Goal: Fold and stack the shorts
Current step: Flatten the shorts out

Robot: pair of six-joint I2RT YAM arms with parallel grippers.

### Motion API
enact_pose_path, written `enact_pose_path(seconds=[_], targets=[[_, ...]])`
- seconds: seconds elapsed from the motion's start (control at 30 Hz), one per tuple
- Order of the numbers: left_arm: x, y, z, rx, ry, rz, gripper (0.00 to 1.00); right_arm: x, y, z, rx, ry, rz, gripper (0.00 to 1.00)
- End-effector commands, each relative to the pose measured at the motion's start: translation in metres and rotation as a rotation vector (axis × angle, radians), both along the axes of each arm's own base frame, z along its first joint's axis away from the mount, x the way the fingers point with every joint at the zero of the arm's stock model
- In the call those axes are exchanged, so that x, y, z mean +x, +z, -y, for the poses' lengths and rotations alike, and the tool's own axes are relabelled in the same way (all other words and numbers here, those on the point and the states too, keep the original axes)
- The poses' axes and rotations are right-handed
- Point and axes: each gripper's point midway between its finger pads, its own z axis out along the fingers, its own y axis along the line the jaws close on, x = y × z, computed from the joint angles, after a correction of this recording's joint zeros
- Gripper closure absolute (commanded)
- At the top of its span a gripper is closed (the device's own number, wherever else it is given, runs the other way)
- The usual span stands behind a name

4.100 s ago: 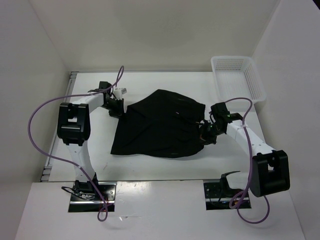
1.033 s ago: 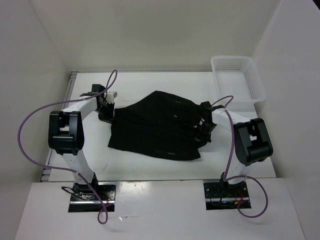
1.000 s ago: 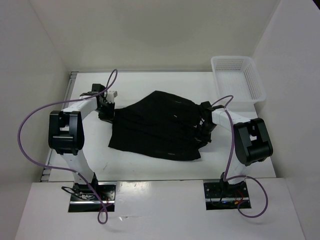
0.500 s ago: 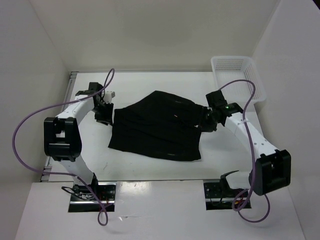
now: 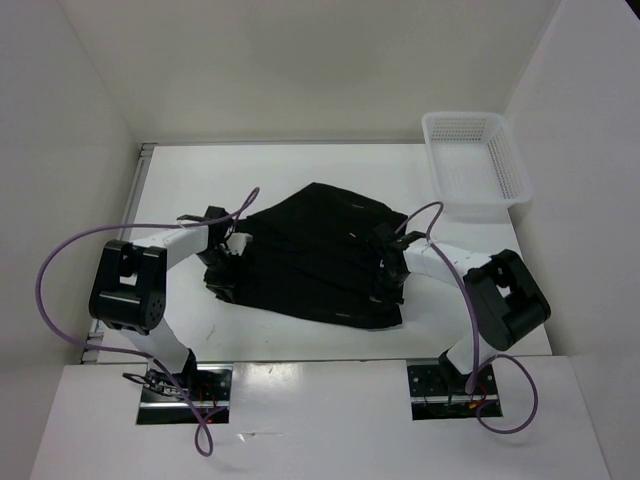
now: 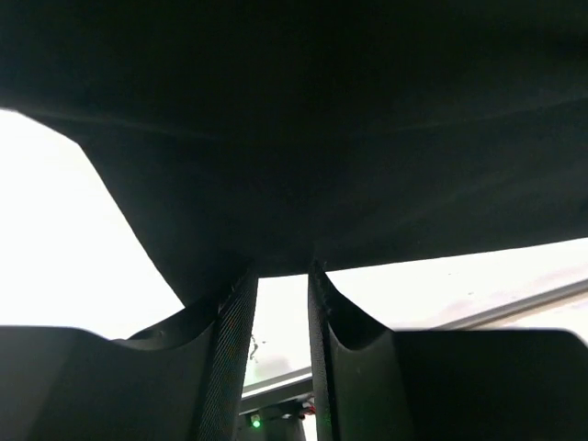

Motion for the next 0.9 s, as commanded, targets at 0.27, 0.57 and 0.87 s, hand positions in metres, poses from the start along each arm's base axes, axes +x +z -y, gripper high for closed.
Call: enact_pose_path(seconds=[0.27,0.57,0.87], targets=[[-0.033,-0.004,-0.039,0.280,-0.092,-0.053,0.64,-0.061,-0.022,-0.002,-0.198,0.160,-0.158,1.00],[0.050,0.121,0.043,-0.150,-0.078,0.206,0.58,0.109,0.135,-0.006,0.028,0.029,0.390,0.64],[0.229,0.089,0.040,-0.044,-0.025,0.520,0.46,0.245,0.108,0.074,-0.034,-0.163,0.467,0.37]])
